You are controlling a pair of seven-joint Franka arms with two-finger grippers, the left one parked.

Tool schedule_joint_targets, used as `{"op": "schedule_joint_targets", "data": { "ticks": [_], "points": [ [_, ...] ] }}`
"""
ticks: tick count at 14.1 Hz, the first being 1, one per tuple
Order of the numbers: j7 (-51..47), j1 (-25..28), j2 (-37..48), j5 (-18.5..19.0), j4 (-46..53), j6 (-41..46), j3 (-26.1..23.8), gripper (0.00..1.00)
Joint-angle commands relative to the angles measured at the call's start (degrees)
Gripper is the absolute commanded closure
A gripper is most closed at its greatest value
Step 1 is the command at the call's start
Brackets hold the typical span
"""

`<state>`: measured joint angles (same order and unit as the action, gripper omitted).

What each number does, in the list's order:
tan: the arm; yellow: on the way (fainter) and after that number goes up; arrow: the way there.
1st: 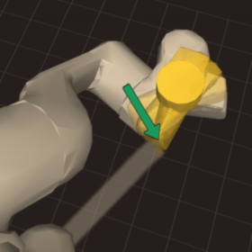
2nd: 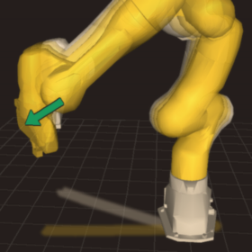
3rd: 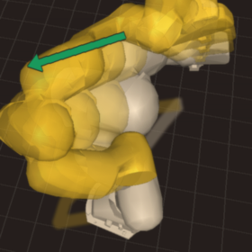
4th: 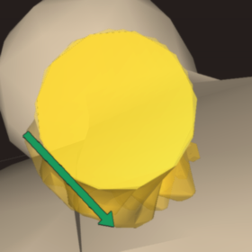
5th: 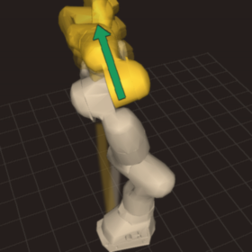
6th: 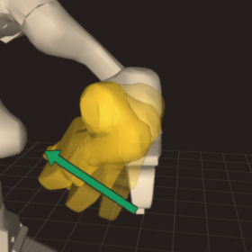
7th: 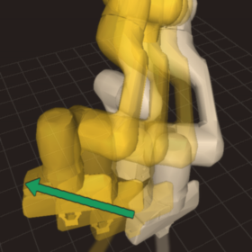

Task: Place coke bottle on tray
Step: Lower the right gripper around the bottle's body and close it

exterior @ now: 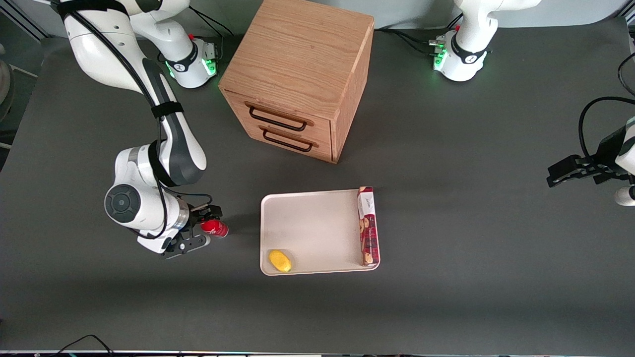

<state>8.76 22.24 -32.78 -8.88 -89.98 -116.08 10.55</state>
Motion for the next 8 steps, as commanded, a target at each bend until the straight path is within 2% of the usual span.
{"op": "schedule_joint_targets", "data": {
  "ticks": [1,3,4,7,8],
  "points": [
    [-1.2,0.53,-0.44,-0.97,0.42,0.06,0.44,0.0],
    [-1.2,0.53,-0.35,-0.97,0.51,0.06,0.44,0.03],
    [-1.11,0.62,-0.35,-0.79,0.51,0.06,0.44,0.12],
    [-0.94,0.62,-0.35,-0.44,0.69,-0.02,0.44,0.52],
    [-0.76,0.62,-0.35,-0.53,0.69,-0.02,0.44,0.7]
  ]
}}
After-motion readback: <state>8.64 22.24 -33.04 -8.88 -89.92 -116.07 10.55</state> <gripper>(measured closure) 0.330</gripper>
